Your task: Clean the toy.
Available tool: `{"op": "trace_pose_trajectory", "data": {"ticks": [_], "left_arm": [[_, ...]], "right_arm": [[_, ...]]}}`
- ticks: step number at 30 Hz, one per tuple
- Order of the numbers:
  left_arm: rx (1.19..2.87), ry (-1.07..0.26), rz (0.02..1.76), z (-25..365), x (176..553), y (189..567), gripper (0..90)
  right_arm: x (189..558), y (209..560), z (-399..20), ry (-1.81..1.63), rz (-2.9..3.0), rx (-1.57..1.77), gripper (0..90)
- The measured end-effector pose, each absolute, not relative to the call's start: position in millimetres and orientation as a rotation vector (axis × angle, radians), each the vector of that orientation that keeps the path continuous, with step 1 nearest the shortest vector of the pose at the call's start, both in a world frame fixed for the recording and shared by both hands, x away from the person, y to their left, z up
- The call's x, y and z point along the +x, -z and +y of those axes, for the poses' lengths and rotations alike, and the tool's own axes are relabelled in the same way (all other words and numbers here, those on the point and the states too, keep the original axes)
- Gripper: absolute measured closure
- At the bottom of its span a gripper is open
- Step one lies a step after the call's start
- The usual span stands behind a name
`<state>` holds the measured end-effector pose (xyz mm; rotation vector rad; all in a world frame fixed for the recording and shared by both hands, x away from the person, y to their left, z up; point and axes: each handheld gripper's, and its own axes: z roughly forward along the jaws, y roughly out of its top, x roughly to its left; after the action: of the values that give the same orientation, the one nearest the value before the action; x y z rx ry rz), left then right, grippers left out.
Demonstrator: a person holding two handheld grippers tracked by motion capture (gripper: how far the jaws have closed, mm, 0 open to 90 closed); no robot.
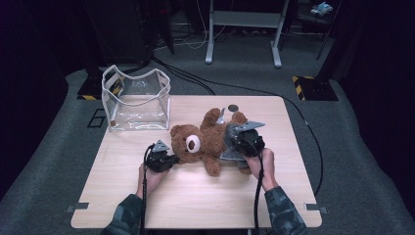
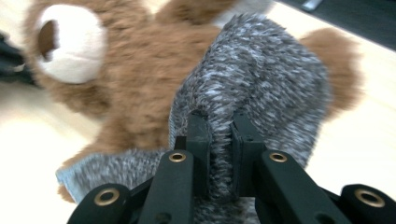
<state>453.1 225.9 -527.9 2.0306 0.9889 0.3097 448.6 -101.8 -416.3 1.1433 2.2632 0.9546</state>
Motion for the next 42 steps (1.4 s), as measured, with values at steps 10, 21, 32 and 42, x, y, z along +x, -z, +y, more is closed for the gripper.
{"op": "trace_pose_trajectory", "data": {"ticks": [10, 21, 32, 42], "left_arm": [[2.026, -0.311, 0.991, 226.0, 453.4, 528.1, 81.9], [2.025, -0.310, 0.991, 226.5, 454.3, 528.1, 81.8], [2.023, -0.294, 0.995, 227.9, 455.0, 528.0, 81.9], [2.020, -0.288, 0.996, 228.4, 455.5, 528.1, 81.8]], "right_arm": [[445.9, 453.8, -136.2, -0.866, 2.276, 1.256, 81.1], [442.4, 413.5, -106.0, -0.930, 2.266, 1.124, 80.7], [470.8, 422.3, -19.8, -0.856, 2.412, 0.912, 81.0], [464.0, 429.4, -57.6, -0.862, 2.354, 1.024, 81.3]]}}
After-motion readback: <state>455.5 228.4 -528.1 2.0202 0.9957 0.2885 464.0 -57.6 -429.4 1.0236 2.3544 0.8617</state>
